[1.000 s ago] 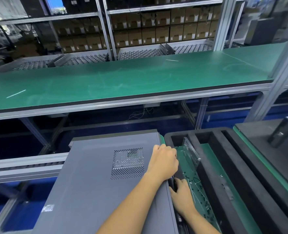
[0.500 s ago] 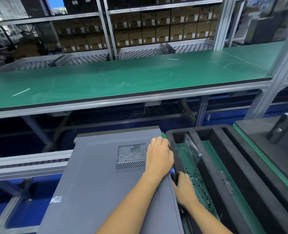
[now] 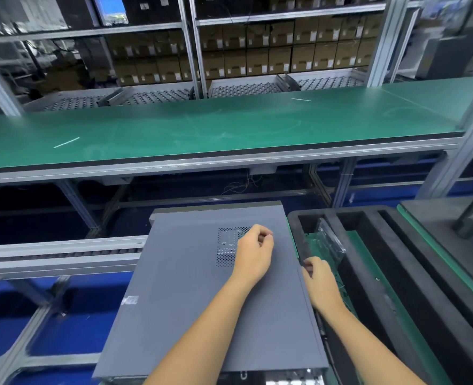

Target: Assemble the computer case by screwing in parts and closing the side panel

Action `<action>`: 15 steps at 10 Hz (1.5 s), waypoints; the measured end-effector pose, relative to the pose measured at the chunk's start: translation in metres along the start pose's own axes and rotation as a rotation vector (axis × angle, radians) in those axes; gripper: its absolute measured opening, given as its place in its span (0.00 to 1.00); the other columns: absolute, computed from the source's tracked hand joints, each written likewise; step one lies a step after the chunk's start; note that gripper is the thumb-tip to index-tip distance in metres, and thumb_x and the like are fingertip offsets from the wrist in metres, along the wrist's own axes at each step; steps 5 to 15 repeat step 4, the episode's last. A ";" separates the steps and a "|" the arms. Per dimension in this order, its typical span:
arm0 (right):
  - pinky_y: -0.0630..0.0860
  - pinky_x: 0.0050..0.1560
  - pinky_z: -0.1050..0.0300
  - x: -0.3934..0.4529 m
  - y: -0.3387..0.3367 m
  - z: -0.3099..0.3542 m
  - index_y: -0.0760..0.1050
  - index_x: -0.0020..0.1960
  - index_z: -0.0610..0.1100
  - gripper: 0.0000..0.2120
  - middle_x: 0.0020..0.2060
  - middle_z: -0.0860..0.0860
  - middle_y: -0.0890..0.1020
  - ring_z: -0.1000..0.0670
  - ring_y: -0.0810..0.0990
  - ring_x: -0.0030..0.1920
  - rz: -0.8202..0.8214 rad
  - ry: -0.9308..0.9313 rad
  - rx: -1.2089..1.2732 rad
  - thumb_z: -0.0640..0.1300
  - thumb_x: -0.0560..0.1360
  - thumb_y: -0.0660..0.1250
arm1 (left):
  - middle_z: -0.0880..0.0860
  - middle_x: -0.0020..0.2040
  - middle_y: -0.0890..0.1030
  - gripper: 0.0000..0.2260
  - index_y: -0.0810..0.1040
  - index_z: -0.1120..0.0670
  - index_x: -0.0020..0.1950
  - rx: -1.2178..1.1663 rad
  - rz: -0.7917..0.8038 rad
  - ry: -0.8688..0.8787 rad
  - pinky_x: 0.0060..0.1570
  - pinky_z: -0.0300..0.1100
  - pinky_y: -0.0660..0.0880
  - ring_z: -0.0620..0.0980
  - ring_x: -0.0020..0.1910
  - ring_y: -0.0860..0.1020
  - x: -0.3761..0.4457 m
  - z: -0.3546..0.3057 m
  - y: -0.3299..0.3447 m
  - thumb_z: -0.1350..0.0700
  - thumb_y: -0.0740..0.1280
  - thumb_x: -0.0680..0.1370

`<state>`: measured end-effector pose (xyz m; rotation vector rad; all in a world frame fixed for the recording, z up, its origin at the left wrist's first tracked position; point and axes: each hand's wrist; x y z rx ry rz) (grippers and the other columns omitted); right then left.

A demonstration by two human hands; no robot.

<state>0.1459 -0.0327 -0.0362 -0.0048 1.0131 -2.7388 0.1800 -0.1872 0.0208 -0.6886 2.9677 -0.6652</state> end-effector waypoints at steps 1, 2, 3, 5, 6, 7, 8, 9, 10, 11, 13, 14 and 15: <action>0.69 0.50 0.57 -0.021 -0.014 0.013 0.74 0.60 0.40 0.09 0.52 0.48 0.75 0.49 0.76 0.51 -0.048 -0.029 0.070 0.41 0.81 0.62 | 0.48 0.38 0.79 0.07 0.75 0.50 0.43 -0.111 0.031 -0.106 0.32 0.33 0.71 0.40 0.30 0.75 -0.015 0.003 -0.025 0.57 0.60 0.79; 0.70 0.44 0.62 -0.055 -0.024 0.014 0.75 0.54 0.44 0.03 0.47 0.50 0.79 0.52 0.78 0.48 -0.062 -0.061 0.124 0.40 0.80 0.64 | 0.49 0.36 0.79 0.06 0.76 0.54 0.45 -0.181 0.069 -0.139 0.28 0.33 0.70 0.43 0.28 0.74 -0.045 0.006 -0.053 0.57 0.61 0.79; 0.70 0.42 0.67 -0.096 -0.035 -0.001 0.77 0.46 0.48 0.06 0.42 0.52 0.81 0.53 0.79 0.45 -0.014 -0.053 0.133 0.39 0.79 0.66 | 0.52 0.36 0.80 0.06 0.76 0.59 0.46 -0.256 0.071 -0.132 0.28 0.36 0.70 0.47 0.28 0.74 -0.091 0.008 -0.085 0.58 0.62 0.80; 0.70 0.37 0.70 -0.147 -0.046 -0.029 0.80 0.39 0.51 0.13 0.33 0.49 0.81 0.49 0.77 0.35 -0.039 -0.011 0.133 0.35 0.75 0.71 | 0.56 0.33 0.79 0.07 0.77 0.63 0.43 -0.334 0.086 -0.153 0.26 0.36 0.69 0.49 0.26 0.73 -0.173 0.017 -0.120 0.64 0.62 0.79; 0.70 0.37 0.70 -0.147 -0.046 -0.029 0.80 0.39 0.51 0.13 0.33 0.49 0.81 0.49 0.77 0.35 -0.039 -0.011 0.133 0.35 0.75 0.71 | 0.56 0.33 0.79 0.07 0.77 0.63 0.43 -0.334 0.086 -0.153 0.26 0.36 0.69 0.49 0.26 0.73 -0.173 0.017 -0.120 0.64 0.62 0.79; 0.70 0.37 0.70 -0.147 -0.046 -0.029 0.80 0.39 0.51 0.13 0.33 0.49 0.81 0.49 0.77 0.35 -0.039 -0.011 0.133 0.35 0.75 0.71 | 0.56 0.33 0.79 0.07 0.77 0.63 0.43 -0.334 0.086 -0.153 0.26 0.36 0.69 0.49 0.26 0.73 -0.173 0.017 -0.120 0.64 0.62 0.79; 0.70 0.37 0.70 -0.147 -0.046 -0.029 0.80 0.39 0.51 0.13 0.33 0.49 0.81 0.49 0.77 0.35 -0.039 -0.011 0.133 0.35 0.75 0.71 | 0.56 0.33 0.79 0.07 0.77 0.63 0.43 -0.334 0.086 -0.153 0.26 0.36 0.69 0.49 0.26 0.73 -0.173 0.017 -0.120 0.64 0.62 0.79; 0.70 0.37 0.70 -0.147 -0.046 -0.029 0.80 0.39 0.51 0.13 0.33 0.49 0.81 0.49 0.77 0.35 -0.039 -0.011 0.133 0.35 0.75 0.71 | 0.56 0.33 0.79 0.07 0.77 0.63 0.43 -0.334 0.086 -0.153 0.26 0.36 0.69 0.49 0.26 0.73 -0.173 0.017 -0.120 0.64 0.62 0.79; 0.70 0.37 0.70 -0.147 -0.046 -0.029 0.80 0.39 0.51 0.13 0.33 0.49 0.81 0.49 0.77 0.35 -0.039 -0.011 0.133 0.35 0.75 0.71 | 0.56 0.33 0.79 0.07 0.77 0.63 0.43 -0.334 0.086 -0.153 0.26 0.36 0.69 0.49 0.26 0.73 -0.173 0.017 -0.120 0.64 0.62 0.79; 0.70 0.37 0.70 -0.147 -0.046 -0.029 0.80 0.39 0.51 0.13 0.33 0.49 0.81 0.49 0.77 0.35 -0.039 -0.011 0.133 0.35 0.75 0.71 | 0.56 0.33 0.79 0.07 0.77 0.63 0.43 -0.334 0.086 -0.153 0.26 0.36 0.69 0.49 0.26 0.73 -0.173 0.017 -0.120 0.64 0.62 0.79; 0.70 0.37 0.70 -0.147 -0.046 -0.029 0.80 0.39 0.51 0.13 0.33 0.49 0.81 0.49 0.77 0.35 -0.039 -0.011 0.133 0.35 0.75 0.71 | 0.56 0.33 0.79 0.07 0.77 0.63 0.43 -0.334 0.086 -0.153 0.26 0.36 0.69 0.49 0.26 0.73 -0.173 0.017 -0.120 0.64 0.62 0.79; 0.70 0.37 0.70 -0.147 -0.046 -0.029 0.80 0.39 0.51 0.13 0.33 0.49 0.81 0.49 0.77 0.35 -0.039 -0.011 0.133 0.35 0.75 0.71 | 0.56 0.33 0.79 0.07 0.77 0.63 0.43 -0.334 0.086 -0.153 0.26 0.36 0.69 0.49 0.26 0.73 -0.173 0.017 -0.120 0.64 0.62 0.79; 0.70 0.37 0.70 -0.147 -0.046 -0.029 0.80 0.39 0.51 0.13 0.33 0.49 0.81 0.49 0.77 0.35 -0.039 -0.011 0.133 0.35 0.75 0.71 | 0.56 0.33 0.79 0.07 0.77 0.63 0.43 -0.334 0.086 -0.153 0.26 0.36 0.69 0.49 0.26 0.73 -0.173 0.017 -0.120 0.64 0.62 0.79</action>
Point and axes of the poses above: each hand's wrist, its own x-axis towards the middle knuckle, its own y-axis out of the palm, z = x × y
